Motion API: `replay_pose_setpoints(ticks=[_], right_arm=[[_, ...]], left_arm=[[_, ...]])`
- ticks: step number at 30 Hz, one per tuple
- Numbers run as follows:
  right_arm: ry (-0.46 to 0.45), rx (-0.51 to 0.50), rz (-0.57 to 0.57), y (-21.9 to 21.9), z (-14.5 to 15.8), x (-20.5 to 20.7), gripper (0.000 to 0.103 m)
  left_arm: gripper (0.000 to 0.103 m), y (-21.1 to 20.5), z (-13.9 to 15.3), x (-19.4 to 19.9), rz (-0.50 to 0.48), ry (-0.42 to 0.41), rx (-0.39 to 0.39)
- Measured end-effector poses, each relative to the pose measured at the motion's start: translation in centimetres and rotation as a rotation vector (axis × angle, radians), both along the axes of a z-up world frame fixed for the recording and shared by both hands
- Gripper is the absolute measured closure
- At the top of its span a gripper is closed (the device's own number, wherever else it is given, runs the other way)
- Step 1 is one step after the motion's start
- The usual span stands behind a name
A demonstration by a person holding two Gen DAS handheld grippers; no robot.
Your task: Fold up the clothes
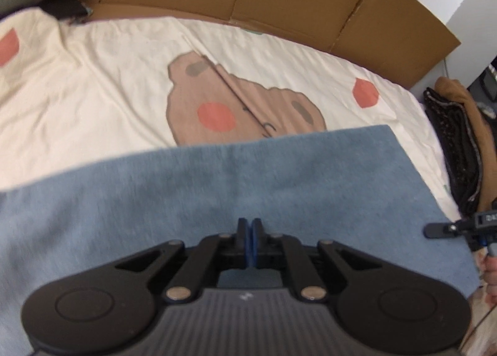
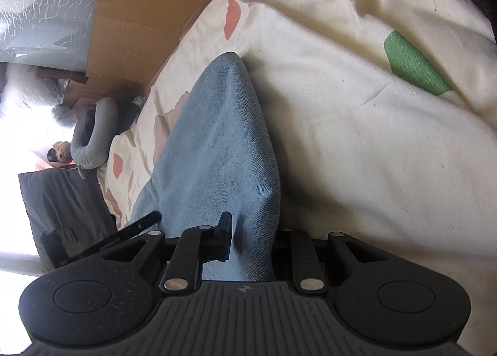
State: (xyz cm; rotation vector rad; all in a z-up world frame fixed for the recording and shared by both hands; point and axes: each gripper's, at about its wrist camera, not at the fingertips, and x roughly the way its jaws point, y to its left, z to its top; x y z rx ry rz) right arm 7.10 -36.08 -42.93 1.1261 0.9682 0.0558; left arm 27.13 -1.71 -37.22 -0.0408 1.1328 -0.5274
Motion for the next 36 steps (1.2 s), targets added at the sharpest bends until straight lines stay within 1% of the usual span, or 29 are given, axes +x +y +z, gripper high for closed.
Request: replay_pose_setpoints(ticks=[4, 8, 9, 10, 12, 14, 15, 16, 17, 18, 19, 23, 26, 28, 31, 33, 36], right_arm=[[0.007, -0.017, -0.014, 0.1, 0.1, 0.2, 0.083], [0.02, -0.025, -0.037, 0.3, 0.2, 0.2, 0.083], [0.022, -0.035, -0.038, 0.4, 0.5, 0.2, 0.084], [0.023, -0.048, -0.036, 0.6, 0.8, 0.3, 0.089], [0.028, -0.079, -0.025, 1.1, 1.8, 0.5, 0.094], [0.036, -0.097, -0.023, 1.4, 2.6, 0.6, 0.096], [0.04, -0.106, -0.02, 1.5, 3.1, 0.6, 0.096], [0.044, -0.114, -0.017, 1.6, 3.6, 0.7, 0.096], [0.047, -0.128, -0.009, 1.8, 4.1, 0.8, 0.097], [0.048, -0.142, 0.002, 2.1, 4.8, 1.0, 0.097], [0.049, -0.151, 0.01, 2.3, 5.5, 1.3, 0.097], [0.046, -0.188, 0.046, 3.6, 8.5, 2.3, 0.097], [0.042, -0.22, 0.076, 4.7, 10.7, 3.2, 0.097], [0.04, -0.245, 0.101, 5.6, 12.3, 3.8, 0.097], [0.032, -0.274, 0.138, 7.0, 14.7, 4.7, 0.097], [0.028, -0.293, 0.164, 8.1, 16.2, 5.3, 0.097], [0.03, -0.307, 0.198, 9.5, 18.1, 6.1, 0.097]], left_arm=[[0.1, 0.2, -0.4, -1.8, 0.008, 0.025, -0.006], [0.1, 0.8, -0.5, -3.8, 0.016, 0.064, -0.033], [0.1, 0.9, -0.4, -4.3, 0.01, 0.069, -0.034], [0.1, 1.0, -0.4, -4.7, 0.008, 0.074, -0.036], [0.1, 1.4, -0.2, -5.5, 0.015, 0.085, -0.049], [0.099, 1.7, -0.1, -6.1, 0.021, 0.093, -0.066], [0.094, 1.8, -0.1, -6.5, 0.019, 0.095, -0.076], [0.087, 1.9, 0.0, -6.8, 0.014, 0.096, -0.089], [0.082, 2.1, 0.0, -7.1, 0.007, 0.098, -0.103], [0.073, 2.2, 0.0, -7.5, -0.002, 0.1, -0.119], [0.071, 2.3, -0.1, -7.8, -0.008, 0.102, -0.131], [0.071, 2.8, -0.1, -8.9, -0.021, 0.114, -0.156], [0.075, 3.4, -0.1, -9.7, -0.049, 0.142, -0.18], [0.087, 4.0, -0.2, -10.2, -0.052, 0.16, -0.193], [0.094, 5.1, -0.4, -10.8, -0.031, 0.176, -0.212], [0.095, 6.0, -0.2, -11.0, -0.004, 0.179, -0.234], [0.094, 8.1, 1.1, -11.3, 0.068, 0.14, -0.275]])
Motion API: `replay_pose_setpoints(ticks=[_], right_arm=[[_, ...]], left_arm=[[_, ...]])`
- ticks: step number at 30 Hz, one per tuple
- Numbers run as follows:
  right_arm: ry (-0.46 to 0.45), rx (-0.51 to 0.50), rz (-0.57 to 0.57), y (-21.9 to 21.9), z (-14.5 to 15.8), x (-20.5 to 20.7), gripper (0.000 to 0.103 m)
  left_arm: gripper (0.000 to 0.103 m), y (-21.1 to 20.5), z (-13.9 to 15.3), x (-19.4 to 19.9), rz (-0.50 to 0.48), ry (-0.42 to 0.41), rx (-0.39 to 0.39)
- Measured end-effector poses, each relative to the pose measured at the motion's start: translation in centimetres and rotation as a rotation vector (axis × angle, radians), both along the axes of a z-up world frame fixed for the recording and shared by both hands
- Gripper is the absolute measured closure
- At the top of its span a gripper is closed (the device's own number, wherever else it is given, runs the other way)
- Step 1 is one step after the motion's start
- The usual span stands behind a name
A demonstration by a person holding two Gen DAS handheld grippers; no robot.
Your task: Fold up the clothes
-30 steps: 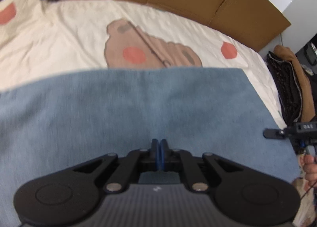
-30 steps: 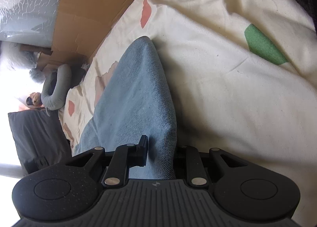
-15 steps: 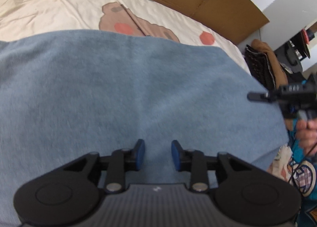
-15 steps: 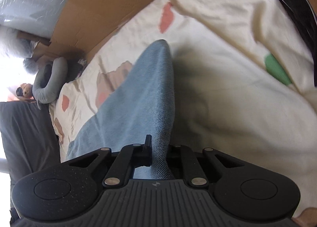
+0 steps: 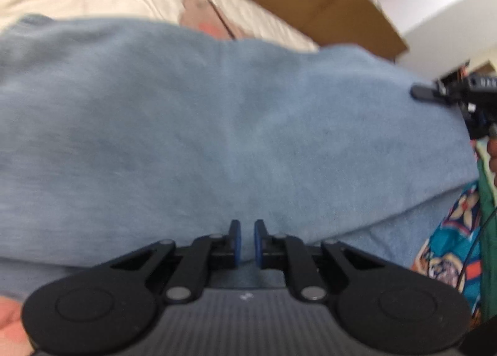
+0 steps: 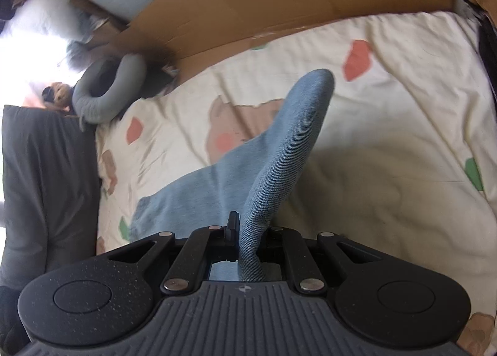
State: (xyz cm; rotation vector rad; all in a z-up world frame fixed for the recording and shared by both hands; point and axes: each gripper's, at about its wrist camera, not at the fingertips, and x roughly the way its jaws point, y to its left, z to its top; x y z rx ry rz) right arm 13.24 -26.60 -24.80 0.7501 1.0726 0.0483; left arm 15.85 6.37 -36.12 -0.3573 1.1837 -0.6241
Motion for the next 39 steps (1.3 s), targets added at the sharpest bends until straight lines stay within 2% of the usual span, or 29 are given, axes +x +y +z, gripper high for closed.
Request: replay_pose_setpoints(ticks=[4, 8, 12, 16, 20, 27, 32, 39], right_arm=[[0.009, -0.029, 0.041, 1.8, 2.3, 1.1, 0.097], [0.02, -0.076, 0.118, 4.3, 4.2, 2.4, 0.097], [0.058, -0.155, 0.22, 7.6, 6.1, 4.3, 0.097], [0.093, -0.256, 0.297, 11.1, 7.8, 6.5, 0.097], [0.129, -0.329, 0.351, 14.4, 9.0, 8.7, 0.097], [0.14, -0.385, 0.443, 20.3, 9.2, 11.2, 0.097], [0.132, -0.401, 0.473, 23.8, 8.6, 12.5, 0.097], [0.135, -0.375, 0.511, 27.9, 6.1, 13.9, 0.097]], left_arm=[[0.085, 3.6, 2.0, 0.1, 0.138, -0.057, -0.02], [0.084, 7.6, 3.5, -0.1, 0.276, -0.095, -0.033], [0.065, 11.2, 4.7, -1.1, 0.384, -0.133, -0.04], [0.064, 14.4, 5.5, -1.9, 0.48, -0.156, -0.045], [0.064, 15.8, 5.2, -2.5, 0.507, -0.165, -0.045], [0.064, 17.7, 4.6, -3.3, 0.551, -0.161, -0.069], [0.064, 18.6, 4.0, -3.5, 0.559, -0.159, -0.074], [0.065, 19.8, 4.0, -4.0, 0.59, -0.17, -0.087]])
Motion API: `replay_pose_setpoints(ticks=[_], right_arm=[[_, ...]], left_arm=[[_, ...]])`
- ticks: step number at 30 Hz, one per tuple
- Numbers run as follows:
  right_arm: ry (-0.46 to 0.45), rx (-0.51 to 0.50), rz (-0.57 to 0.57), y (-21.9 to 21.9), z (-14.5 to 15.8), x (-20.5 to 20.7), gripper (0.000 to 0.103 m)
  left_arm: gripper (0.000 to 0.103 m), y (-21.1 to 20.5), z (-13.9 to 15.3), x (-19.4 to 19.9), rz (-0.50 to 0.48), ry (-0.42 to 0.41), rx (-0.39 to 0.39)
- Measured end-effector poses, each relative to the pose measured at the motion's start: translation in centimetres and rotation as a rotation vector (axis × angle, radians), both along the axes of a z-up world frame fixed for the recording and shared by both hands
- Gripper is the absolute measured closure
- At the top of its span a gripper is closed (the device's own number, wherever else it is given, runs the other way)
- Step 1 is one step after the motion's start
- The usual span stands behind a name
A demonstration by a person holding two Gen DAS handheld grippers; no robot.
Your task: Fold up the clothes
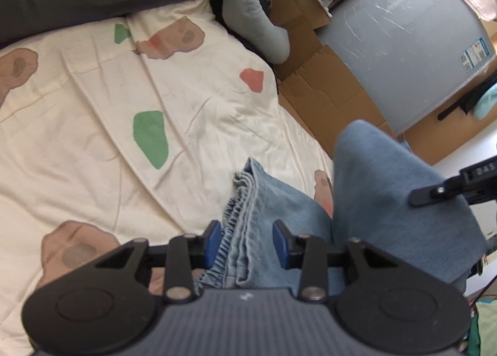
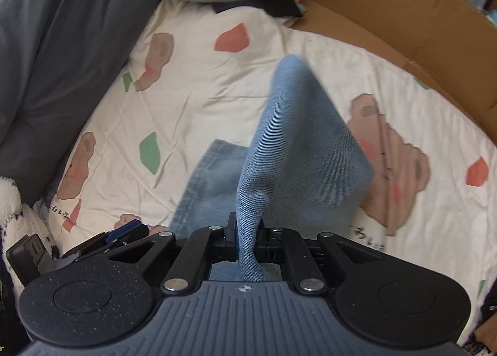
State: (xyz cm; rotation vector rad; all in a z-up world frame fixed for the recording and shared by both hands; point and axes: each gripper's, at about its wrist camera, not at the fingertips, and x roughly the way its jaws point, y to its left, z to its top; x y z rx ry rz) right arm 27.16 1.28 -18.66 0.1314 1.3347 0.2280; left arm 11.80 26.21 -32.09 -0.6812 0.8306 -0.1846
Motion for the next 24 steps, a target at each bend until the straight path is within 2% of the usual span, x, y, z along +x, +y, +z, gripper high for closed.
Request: replay_pose_setpoints(ticks=[14, 21, 23, 24], right_arm=[[0.054, -0.008, 0.011, 6.0, -7.0, 2.3, 0.097], [0.09, -0.086, 0.095, 9.5, -9.9, 1.5, 0.097], [0.102, -0.09, 0.109, 10.2, -10.4, 1.2, 0.093], [0.109, -0.074, 0.11, 10.4, -10.5, 1.1, 0.088]], left_arm=[[0.067, 1.3, -1.0, -1.1, 0.06, 0.016, 0.003], [0.067, 1.0, -1.1, -1.2, 0.076, 0.013, -0.005], [0.067, 1.1, -1.1, -1.3, 0.075, 0.012, -0.004], [0.067, 1.1, -1.0, -1.4, 0.076, 0.011, -0.004]])
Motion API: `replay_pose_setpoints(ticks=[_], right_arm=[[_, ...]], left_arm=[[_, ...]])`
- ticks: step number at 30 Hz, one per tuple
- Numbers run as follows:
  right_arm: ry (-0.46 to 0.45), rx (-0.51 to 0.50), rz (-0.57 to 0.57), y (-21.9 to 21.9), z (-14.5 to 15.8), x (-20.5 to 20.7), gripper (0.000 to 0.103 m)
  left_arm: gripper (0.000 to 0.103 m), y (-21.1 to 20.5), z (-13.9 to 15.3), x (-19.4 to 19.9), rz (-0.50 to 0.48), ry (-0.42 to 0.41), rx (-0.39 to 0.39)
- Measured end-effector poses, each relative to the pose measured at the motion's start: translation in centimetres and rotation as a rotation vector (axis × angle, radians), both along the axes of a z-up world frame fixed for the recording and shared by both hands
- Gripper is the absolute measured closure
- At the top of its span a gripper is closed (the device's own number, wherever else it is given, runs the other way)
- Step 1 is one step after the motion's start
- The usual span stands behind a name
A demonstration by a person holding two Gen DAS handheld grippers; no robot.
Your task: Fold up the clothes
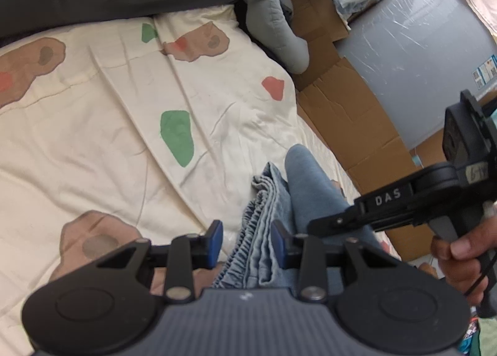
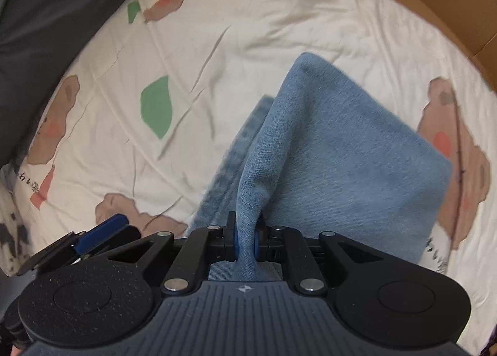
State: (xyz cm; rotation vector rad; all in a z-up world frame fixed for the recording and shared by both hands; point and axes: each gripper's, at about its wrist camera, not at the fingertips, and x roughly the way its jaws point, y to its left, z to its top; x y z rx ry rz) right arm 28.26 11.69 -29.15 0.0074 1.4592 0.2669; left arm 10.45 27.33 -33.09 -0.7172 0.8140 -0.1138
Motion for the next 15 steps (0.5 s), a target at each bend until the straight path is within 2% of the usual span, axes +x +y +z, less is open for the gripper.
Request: replay_pose_setpoints(ticks=[2, 7, 11, 15], right_arm=[[0.008, 0.036, -0.009, 0.1, 0.4, -0.1, 0.081], [0.007, 0.14, -0.093, -1.3, 2.3, -0.3, 0.08], [-0.046, 0.247, -0.148, -3.1, 4.7, -1.0, 0.078], [-0.093, 0.301, -0.27, -6.6, 5.4, -2.2, 0.078]], left_arm=[[0.068, 0.1, 0.1, -0.2, 0.002, -0.002, 0.0], [0.067, 0.4, 0.5, -0.5, 0.005, -0.012, -0.018], [0.066, 0.0, 1.3, -0.5, -0.023, -0.031, -0.04], [0.052, -1.2, 1.6, -0.2, -0.082, -0.049, -0.054]])
